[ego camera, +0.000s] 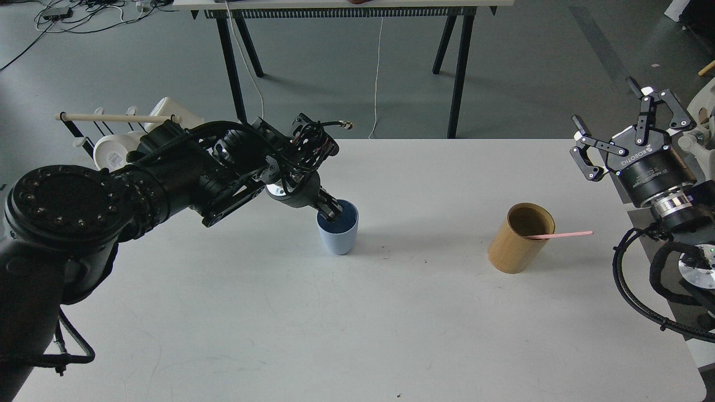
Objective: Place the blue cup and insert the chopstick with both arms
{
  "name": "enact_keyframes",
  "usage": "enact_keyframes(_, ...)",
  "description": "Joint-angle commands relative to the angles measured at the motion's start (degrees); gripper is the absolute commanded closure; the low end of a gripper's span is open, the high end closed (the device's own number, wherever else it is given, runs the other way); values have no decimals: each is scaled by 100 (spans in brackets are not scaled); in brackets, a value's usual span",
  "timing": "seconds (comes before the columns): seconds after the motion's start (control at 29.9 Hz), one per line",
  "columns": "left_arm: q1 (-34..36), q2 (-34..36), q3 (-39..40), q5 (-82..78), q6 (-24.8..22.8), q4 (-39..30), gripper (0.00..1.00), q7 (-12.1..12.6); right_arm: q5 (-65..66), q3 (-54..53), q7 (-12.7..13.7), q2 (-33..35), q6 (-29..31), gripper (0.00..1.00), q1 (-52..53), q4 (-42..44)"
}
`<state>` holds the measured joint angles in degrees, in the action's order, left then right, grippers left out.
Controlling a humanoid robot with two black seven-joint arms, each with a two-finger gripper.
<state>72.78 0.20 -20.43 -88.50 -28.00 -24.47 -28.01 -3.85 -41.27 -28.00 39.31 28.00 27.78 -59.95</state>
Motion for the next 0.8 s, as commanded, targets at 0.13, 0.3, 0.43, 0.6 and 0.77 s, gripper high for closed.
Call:
enact_keyframes(0.13, 26, 796, 1083, 1701, 0, 65, 4, 1, 795, 48, 0, 621, -136, 10, 657, 89)
enact_keyframes(0.3, -210, 1552, 1979, 3310, 0, -49, 2, 1, 2974, 31, 0, 1025, -1620, 10, 931, -201)
enact_keyframes(0.43, -869, 2088, 2910, 4584, 0, -496, 2, 1, 4688, 57, 0, 1649, -2788, 9, 870, -1026)
enact_keyframes(0.6, -1783, 2520, 4439, 5781, 0, -1068, 2, 1, 6428, 171, 0, 1817, -4633, 8, 248, -1660)
enact_keyframes(0.77, -2434, 2889, 5408, 5941, 0, -1832, 2, 1, 7916, 312, 0, 2116, -5600, 8, -517, -2135)
